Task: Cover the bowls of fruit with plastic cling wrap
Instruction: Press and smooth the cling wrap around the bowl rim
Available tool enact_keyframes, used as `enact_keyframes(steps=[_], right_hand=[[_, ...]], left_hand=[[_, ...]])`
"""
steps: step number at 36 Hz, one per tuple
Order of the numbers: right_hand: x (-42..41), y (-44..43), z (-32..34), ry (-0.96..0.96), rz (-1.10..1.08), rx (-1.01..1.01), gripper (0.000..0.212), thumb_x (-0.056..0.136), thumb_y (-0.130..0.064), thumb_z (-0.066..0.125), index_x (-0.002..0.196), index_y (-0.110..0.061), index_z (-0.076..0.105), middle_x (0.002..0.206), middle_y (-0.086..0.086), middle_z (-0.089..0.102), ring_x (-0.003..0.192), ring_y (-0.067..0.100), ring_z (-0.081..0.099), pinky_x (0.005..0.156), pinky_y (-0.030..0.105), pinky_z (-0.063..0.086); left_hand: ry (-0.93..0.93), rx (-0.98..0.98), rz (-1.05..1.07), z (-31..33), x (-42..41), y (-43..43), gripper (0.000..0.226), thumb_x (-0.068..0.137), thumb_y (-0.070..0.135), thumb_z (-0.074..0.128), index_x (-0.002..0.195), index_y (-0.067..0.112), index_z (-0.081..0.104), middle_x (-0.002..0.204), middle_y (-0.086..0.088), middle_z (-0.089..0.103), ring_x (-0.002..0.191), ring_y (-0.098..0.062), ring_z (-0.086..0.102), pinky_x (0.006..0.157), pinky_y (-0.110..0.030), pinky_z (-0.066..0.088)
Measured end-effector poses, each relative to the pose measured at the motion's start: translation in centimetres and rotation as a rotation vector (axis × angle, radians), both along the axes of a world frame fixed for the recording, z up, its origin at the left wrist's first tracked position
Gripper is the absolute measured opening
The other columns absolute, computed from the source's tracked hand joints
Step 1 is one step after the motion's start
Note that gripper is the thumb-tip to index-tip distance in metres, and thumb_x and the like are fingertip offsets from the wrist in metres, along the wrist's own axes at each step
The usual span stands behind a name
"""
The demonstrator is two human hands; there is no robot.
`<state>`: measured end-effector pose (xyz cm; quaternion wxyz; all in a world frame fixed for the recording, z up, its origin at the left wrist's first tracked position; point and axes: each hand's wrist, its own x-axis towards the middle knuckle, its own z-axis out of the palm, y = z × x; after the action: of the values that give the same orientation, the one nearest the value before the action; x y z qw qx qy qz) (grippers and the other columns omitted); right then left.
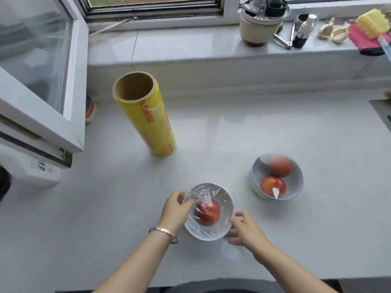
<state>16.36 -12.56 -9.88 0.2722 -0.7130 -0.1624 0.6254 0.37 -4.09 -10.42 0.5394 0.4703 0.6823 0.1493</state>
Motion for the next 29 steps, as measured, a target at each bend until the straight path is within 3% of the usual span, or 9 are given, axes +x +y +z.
enact_keyframes(steps=[3, 7, 10, 13, 17, 21, 25, 29], right_hand=[[0.0, -0.7, -0.2, -0.108, 0.134, -0.035, 0.032, 0.09, -0.019, 0.05, 0.119, -0.011, 0.041, 0.09, 0.004, 0.059, 0.077, 0.019, 0.059, 0.065, 0.026, 0.048], [0.6, 0.6, 0.0, -0.532, 0.346, 0.242, 0.037, 0.087, -0.018, 0.053, 0.123, -0.017, 0.043, 0.116, 0.004, 0.053, 0.104, 0.017, 0.054, 0.09, 0.028, 0.041], [0.5, 3.4, 0.6, -0.63, 0.454, 0.451, 0.032, 0.089, -0.018, 0.053, 0.122, -0.018, 0.052, 0.121, 0.002, 0.05, 0.11, 0.015, 0.051, 0.092, 0.017, 0.032], [0.2, 6.4, 0.5, -0.679, 0.578, 0.543, 0.028, 0.089, -0.021, 0.054, 0.117, -0.021, 0.059, 0.122, 0.002, 0.051, 0.117, 0.016, 0.046, 0.096, 0.018, 0.029], [-0.4, 9.1, 0.6, -0.638, 0.813, 0.557, 0.026, 0.088, -0.029, 0.057, 0.112, -0.021, 0.063, 0.123, 0.005, 0.05, 0.119, 0.019, 0.043, 0.1, 0.026, 0.032], [-0.1, 10.3, 0.6, -0.563, 0.944, 0.491, 0.028, 0.086, -0.035, 0.059, 0.104, -0.013, 0.064, 0.12, 0.008, 0.052, 0.115, 0.021, 0.048, 0.099, 0.031, 0.036], [1.1, 10.8, 0.7, -0.491, 0.96, 0.455, 0.026, 0.083, -0.038, 0.064, 0.091, -0.013, 0.064, 0.106, 0.005, 0.06, 0.101, 0.018, 0.054, 0.092, 0.031, 0.041], [1.9, 10.7, 1.0, -0.439, 0.911, 0.508, 0.015, 0.083, -0.032, 0.065, 0.084, -0.017, 0.064, 0.094, 0.0, 0.062, 0.092, 0.015, 0.057, 0.086, 0.026, 0.044]], left_hand=[[0.059, 0.038, -0.018, -0.1, -0.4, 1.0, 0.013, 0.085, 0.011, 0.064, 0.097, 0.011, 0.06, 0.094, -0.003, 0.06, 0.089, -0.015, 0.055, 0.08, -0.021, 0.04], [0.06, 0.056, -0.034, -0.2, -0.9, 2.1, 0.006, 0.083, 0.009, 0.066, 0.083, 0.013, 0.062, 0.075, 0.005, 0.06, 0.079, -0.015, 0.056, 0.075, -0.021, 0.04], [0.057, 0.085, -0.058, -0.1, -1.1, 2.5, 0.005, 0.083, 0.01, 0.068, 0.078, 0.011, 0.065, 0.07, 0.007, 0.06, 0.072, -0.011, 0.056, 0.071, -0.019, 0.041], [0.019, 0.138, -0.041, 0.4, -1.2, 2.5, 0.014, 0.083, 0.009, 0.067, 0.071, 0.015, 0.063, 0.068, 0.008, 0.06, 0.066, -0.004, 0.054, 0.056, -0.004, 0.04], [-0.073, 0.198, -0.022, 1.2, -1.2, 2.2, 0.019, 0.085, 0.007, 0.063, 0.069, 0.018, 0.059, 0.072, 0.003, 0.062, 0.068, -0.005, 0.056, 0.061, -0.003, 0.042], [-0.242, 0.164, -0.042, 1.7, -1.3, 1.8, 0.022, 0.09, 0.0, 0.054, 0.072, 0.014, 0.054, 0.068, -0.004, 0.064, 0.067, -0.008, 0.06, 0.075, -0.019, 0.048], [-0.283, 0.129, -0.047, 1.6, -1.2, 1.9, 0.023, 0.092, -0.004, 0.048, 0.074, 0.009, 0.052, 0.061, -0.005, 0.056, 0.057, -0.012, 0.056, 0.06, -0.015, 0.049], [-0.293, 0.09, -0.024, 1.6, -0.8, 1.8, 0.022, 0.093, -0.002, 0.048, 0.074, 0.009, 0.051, 0.061, -0.006, 0.053, 0.044, -0.004, 0.051, 0.049, -0.016, 0.047]])
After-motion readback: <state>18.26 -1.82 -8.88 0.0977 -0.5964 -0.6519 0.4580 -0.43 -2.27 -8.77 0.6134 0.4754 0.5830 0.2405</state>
